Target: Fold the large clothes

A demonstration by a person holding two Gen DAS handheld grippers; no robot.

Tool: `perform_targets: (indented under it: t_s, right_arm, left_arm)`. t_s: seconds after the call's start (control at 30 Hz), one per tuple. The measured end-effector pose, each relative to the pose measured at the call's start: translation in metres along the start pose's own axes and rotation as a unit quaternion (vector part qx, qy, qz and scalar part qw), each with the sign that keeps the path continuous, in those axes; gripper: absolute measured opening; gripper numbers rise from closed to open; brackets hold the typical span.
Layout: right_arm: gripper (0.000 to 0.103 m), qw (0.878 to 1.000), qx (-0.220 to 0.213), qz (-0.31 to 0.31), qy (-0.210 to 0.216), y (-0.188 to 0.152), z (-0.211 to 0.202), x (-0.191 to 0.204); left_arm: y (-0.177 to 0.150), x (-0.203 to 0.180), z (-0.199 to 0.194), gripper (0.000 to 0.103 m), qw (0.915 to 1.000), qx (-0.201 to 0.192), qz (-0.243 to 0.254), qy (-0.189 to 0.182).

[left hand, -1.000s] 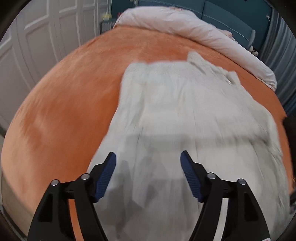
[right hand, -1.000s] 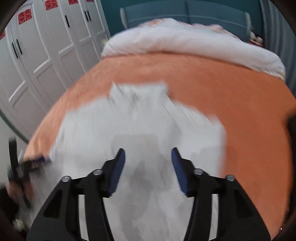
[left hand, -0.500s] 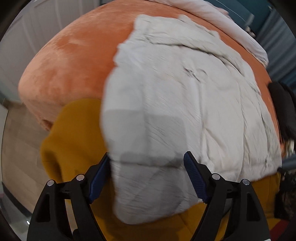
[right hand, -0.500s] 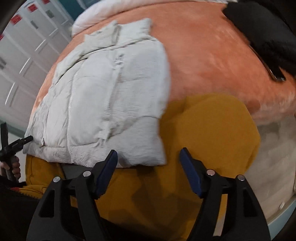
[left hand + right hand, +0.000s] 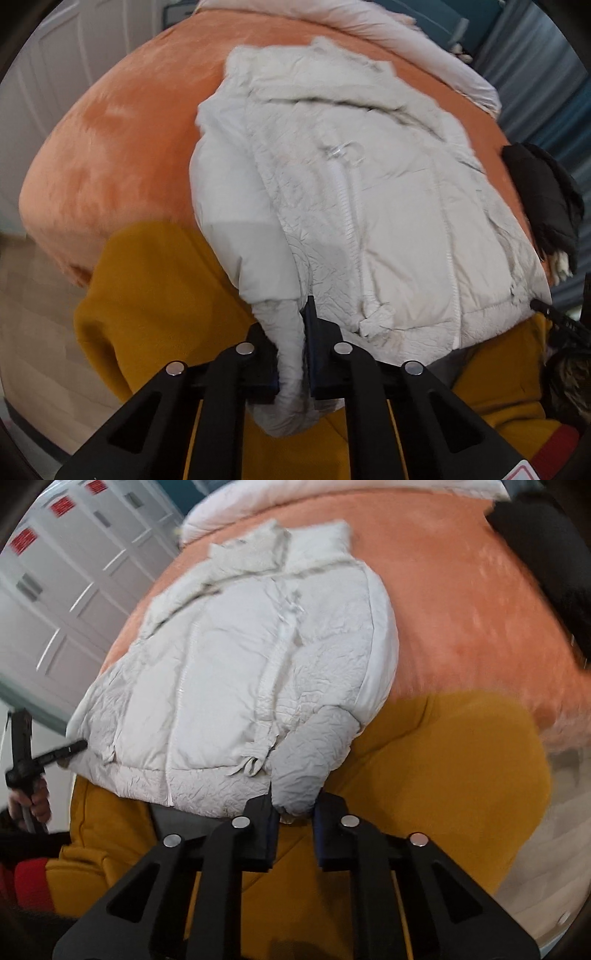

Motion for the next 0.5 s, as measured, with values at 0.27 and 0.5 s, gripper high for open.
perform_targets:
  t_s: [0.27, 0.5]
  right_arm:
    - [0.011, 0.996, 0.018, -0.082, -0.007, -0.015, -0.076, 0.024]
    - [0.011, 0.991, -0.104, -0.067, 0.040, 0.016, -0.139, 0.044]
  left_arm:
    - [-0.016, -0.026, -0.094, 0.004, 0.9993, -0.006, 0.027, -0.027]
    - [0.012, -0.031, -0.157, 0.004, 0.9868, -0.148, -0.036, -0.054]
Point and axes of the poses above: each gripper's, at about its wrist camera, not at the fingertips, and z roughly the way its jaws point, x to its left, y to its top, the point moved 1 cm from there along z, roughly the way its jaws point, and after that the axes turned 13 degrees about z, right-handed, at the moved point
